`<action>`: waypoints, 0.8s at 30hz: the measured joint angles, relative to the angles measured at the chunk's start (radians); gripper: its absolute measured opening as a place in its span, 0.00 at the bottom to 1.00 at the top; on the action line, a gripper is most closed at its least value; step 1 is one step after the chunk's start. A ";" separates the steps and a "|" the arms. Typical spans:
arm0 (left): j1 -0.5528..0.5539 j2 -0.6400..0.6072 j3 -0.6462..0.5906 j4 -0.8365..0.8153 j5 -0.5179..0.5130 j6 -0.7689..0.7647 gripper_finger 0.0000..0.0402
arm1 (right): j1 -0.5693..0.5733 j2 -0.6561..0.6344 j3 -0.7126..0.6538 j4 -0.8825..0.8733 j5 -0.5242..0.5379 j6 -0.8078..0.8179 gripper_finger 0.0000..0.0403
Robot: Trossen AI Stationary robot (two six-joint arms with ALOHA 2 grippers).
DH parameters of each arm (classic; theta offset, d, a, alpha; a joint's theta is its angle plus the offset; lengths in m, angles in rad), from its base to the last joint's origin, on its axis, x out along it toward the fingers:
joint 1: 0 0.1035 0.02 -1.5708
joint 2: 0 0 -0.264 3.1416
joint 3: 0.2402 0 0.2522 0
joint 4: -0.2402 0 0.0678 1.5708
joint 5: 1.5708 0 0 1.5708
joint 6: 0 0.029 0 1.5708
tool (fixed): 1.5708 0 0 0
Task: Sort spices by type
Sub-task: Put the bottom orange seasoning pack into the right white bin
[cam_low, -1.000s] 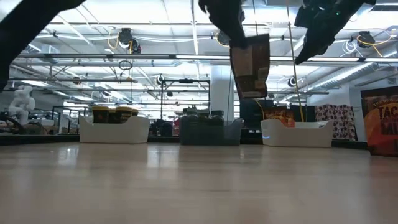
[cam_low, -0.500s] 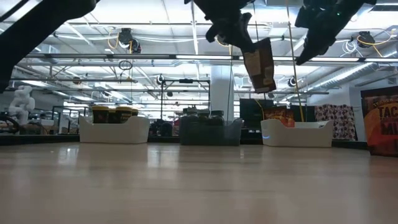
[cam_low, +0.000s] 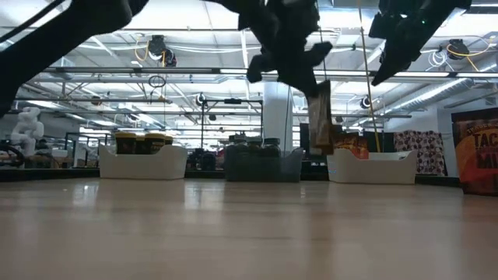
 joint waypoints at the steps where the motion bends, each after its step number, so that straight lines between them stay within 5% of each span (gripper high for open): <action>1: -0.001 0.013 0.000 -0.001 -0.001 0.000 0.00 | 0.000 0.000 -0.009 0.003 0.000 0.000 0.00; 19: -0.005 0.129 0.001 0.000 -0.008 -0.006 0.01 | -0.001 0.000 -0.045 0.025 0.000 0.004 0.00; 24: -0.005 0.129 0.001 0.049 -0.011 -0.181 0.07 | -0.001 0.000 -0.045 0.025 0.000 0.004 0.00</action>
